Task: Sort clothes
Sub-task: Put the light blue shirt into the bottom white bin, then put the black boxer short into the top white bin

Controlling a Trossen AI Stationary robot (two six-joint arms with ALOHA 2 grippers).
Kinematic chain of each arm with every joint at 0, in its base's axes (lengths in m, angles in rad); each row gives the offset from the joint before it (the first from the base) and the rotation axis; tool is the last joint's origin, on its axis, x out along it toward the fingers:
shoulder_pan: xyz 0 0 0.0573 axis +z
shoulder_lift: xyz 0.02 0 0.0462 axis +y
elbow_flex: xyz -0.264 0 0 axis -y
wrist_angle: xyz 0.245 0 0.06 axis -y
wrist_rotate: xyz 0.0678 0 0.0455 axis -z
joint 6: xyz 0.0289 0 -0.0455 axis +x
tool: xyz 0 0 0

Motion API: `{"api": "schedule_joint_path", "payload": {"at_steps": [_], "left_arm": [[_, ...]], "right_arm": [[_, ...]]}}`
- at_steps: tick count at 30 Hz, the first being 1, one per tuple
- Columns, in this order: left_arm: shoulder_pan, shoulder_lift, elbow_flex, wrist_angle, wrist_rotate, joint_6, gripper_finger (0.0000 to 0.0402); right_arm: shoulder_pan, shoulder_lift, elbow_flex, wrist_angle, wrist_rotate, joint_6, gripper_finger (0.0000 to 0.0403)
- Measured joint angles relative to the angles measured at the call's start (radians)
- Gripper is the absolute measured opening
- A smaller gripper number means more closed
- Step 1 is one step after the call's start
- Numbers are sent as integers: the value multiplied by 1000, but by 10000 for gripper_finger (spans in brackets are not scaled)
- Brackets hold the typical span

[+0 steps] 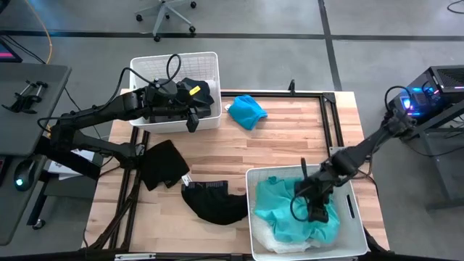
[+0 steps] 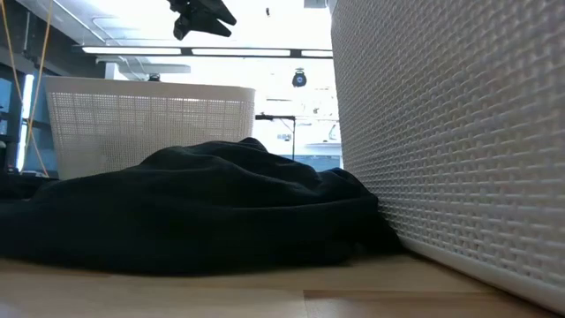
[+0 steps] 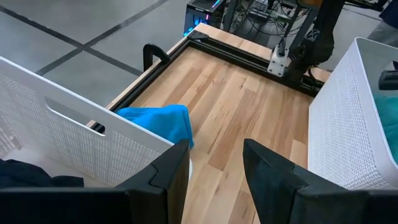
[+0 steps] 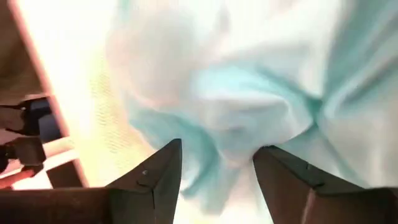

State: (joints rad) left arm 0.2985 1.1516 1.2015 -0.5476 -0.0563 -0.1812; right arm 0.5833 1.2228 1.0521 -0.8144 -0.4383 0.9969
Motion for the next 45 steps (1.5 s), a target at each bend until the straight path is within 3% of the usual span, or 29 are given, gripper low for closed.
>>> {"api": "schedule_joint_path", "payload": {"at_steps": [3, 7, 9, 17, 22, 26, 31, 37, 41, 45], "left_arm": [[0, 0, 0, 0, 0, 0, 138], [0, 0, 0, 0, 0, 1, 138], [0, 0, 0, 0, 0, 1, 138], [0, 0, 0, 0, 0, 1, 138], [0, 0, 0, 2, 0, -23, 138], [-5, 0, 0, 8, 0, -27, 138], [-23, 0, 0, 29, 0, -27, 138], [-44, 0, 0, 33, 1, -41, 138], [-59, 0, 0, 34, 0, -54, 138], [-75, 0, 0, 34, 1, -54, 138]], "right_arm": [[-30, 1, 36, 1, 89, -144, 186], [-48, 22, 33, 11, 284, -363, 181], [-49, 39, 9, 20, 324, -425, 173], [-48, 122, -73, 8, 227, -459, 142], [-75, 105, 14, -40, 194, -463, 155], [-128, 88, 133, -134, 149, -464, 191], [-224, 79, 329, -223, 166, -563, 247], [-396, 79, 516, -261, 371, -728, 269], [-548, 84, 551, -215, 463, -813, 270], [-696, 116, 484, -47, 542, -803, 270]]}}
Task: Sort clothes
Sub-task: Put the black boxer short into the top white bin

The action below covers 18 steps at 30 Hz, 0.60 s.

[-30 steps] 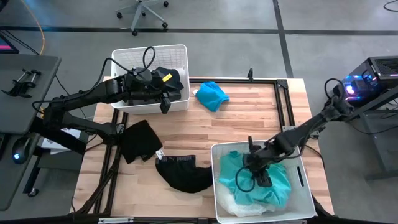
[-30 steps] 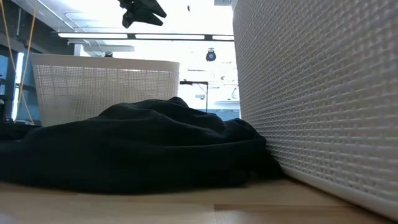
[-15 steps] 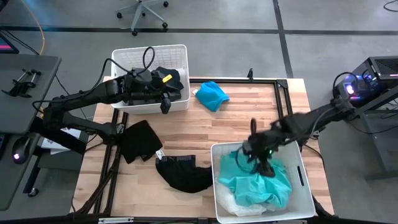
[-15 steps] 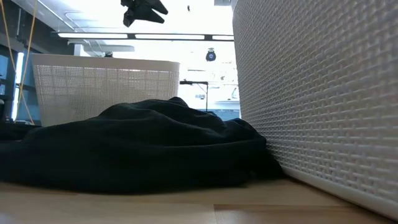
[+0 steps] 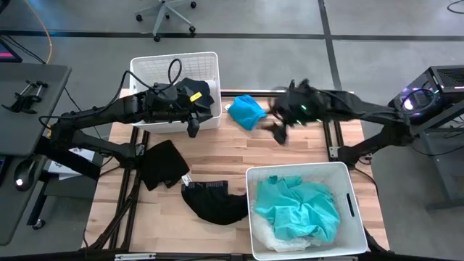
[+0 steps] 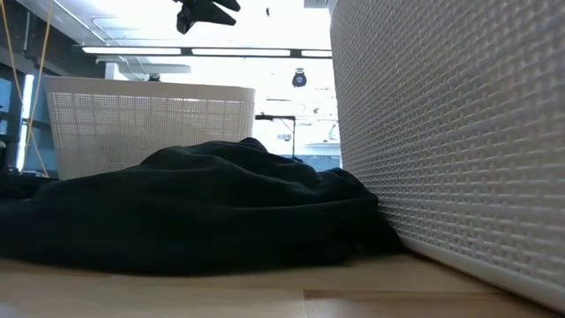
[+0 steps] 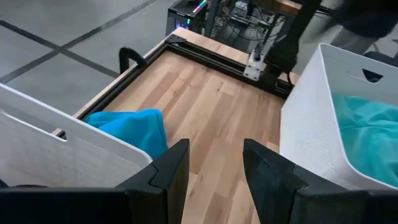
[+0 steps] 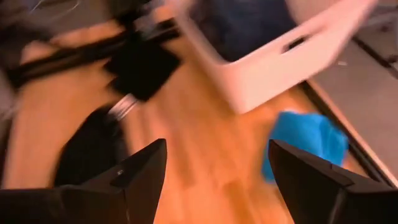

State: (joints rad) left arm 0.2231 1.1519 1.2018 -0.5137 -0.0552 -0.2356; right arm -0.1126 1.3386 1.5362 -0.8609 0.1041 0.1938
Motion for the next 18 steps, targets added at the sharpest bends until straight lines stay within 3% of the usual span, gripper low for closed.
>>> {"api": "schedule_joint_path", "payload": {"at_steps": [8, 15, 18], "left_arm": [[-4, 0, 0, -6, 0, -31, 138], [-6, -2, 0, -10, 0, -53, 138], [-14, -6, 0, -11, 0, -77, 138]], "right_arm": [[-166, 139, -203, 287, 32, 7, 270], [-264, 334, -249, 392, 182, 18, 270], [-270, 395, -229, 399, 314, -36, 270]]}}
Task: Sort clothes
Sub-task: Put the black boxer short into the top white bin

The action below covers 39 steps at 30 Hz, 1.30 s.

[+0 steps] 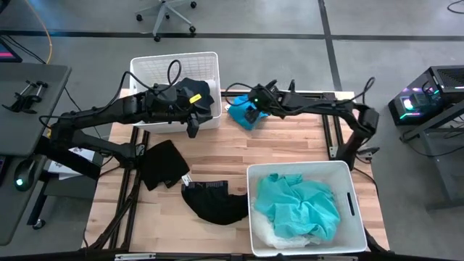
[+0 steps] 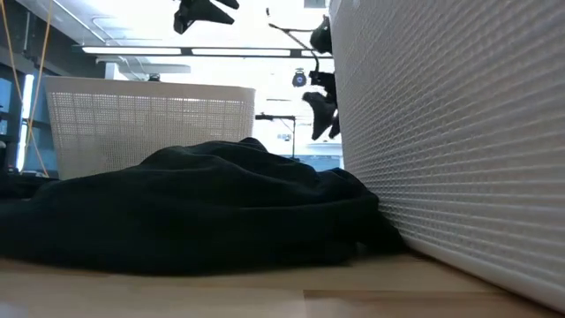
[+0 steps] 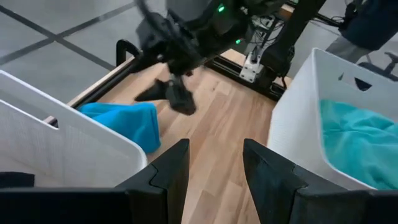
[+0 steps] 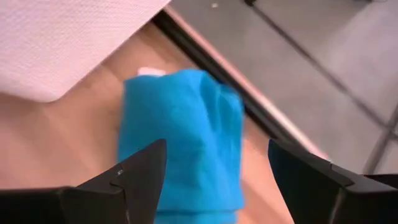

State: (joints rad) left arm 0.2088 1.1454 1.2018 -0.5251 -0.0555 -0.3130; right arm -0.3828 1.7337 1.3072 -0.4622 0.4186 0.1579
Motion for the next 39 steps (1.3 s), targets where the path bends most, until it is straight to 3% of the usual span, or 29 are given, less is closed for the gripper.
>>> {"api": "schedule_joint_path", "payload": {"at_steps": [5, 11, 18, 21, 24, 28, 30, 35, 39], "left_arm": [[-18, -3, 0, -1, 0, 0, 138], [-22, -3, 0, -1, -8, 0, 138], [-22, -3, 0, -3, -10, 0, 138], [-22, -3, 0, -11, -10, 0, 138], [-24, -9, 0, -53, 7, 1, 138], [-80, -31, 0, -143, 76, 126, 138], [-138, -38, 0, -202, 116, 236, 138], [-299, -14, 1, -357, 197, 370, 138], [-414, 55, 1, -434, 250, 377, 138]], "right_arm": [[6, 39, 45, -72, 15, -2, 270], [17, 0, 128, -106, -5, -5, 270], [8, 0, 346, -381, -12, -73, 270], [-2, 0, 464, -495, -87, -146, 270], [-14, -7, 530, -588, -257, -229, 270], [-2, -57, 467, -608, -509, -291, 270], [19, -92, 393, -572, -573, -298, 270], [69, -191, 193, -399, -572, -224, 270], [102, -264, 63, -239, -482, -93, 270]]}}
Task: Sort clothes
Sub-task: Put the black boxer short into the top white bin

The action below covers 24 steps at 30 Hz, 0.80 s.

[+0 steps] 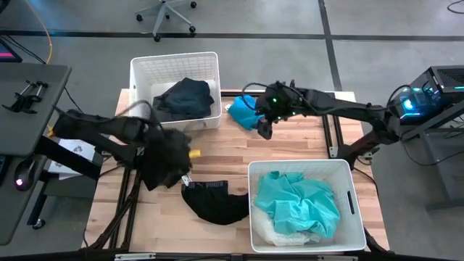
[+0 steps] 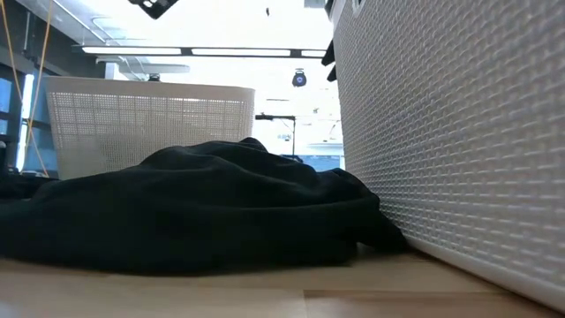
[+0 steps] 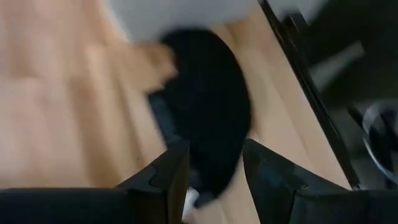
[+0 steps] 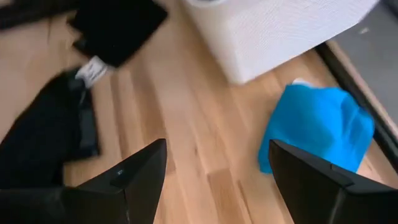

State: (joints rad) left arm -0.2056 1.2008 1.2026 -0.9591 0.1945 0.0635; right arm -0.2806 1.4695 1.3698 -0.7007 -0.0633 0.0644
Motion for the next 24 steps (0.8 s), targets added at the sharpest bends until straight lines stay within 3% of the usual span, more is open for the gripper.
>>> {"api": "schedule_joint_path", "payload": {"at_steps": [5, 8, 12, 16, 24], "left_arm": [[-82, 123, -20, 18, 5, -78, 138], [-84, 167, -114, 208, 83, -251, 144], [-122, 184, -255, 528, 126, -337, 166], [-162, 208, -322, 699, 109, -310, 201], [-212, 343, -327, 810, 35, -193, 270]], "right_arm": [[30, -61, -111, 213, 79, 121, 270], [42, -79, -121, 233, 65, 130, 270], [57, -103, -122, 195, 59, 111, 270], [59, -125, -122, 152, 59, 90, 270], [59, -136, -122, 104, 52, 2, 270]]}}
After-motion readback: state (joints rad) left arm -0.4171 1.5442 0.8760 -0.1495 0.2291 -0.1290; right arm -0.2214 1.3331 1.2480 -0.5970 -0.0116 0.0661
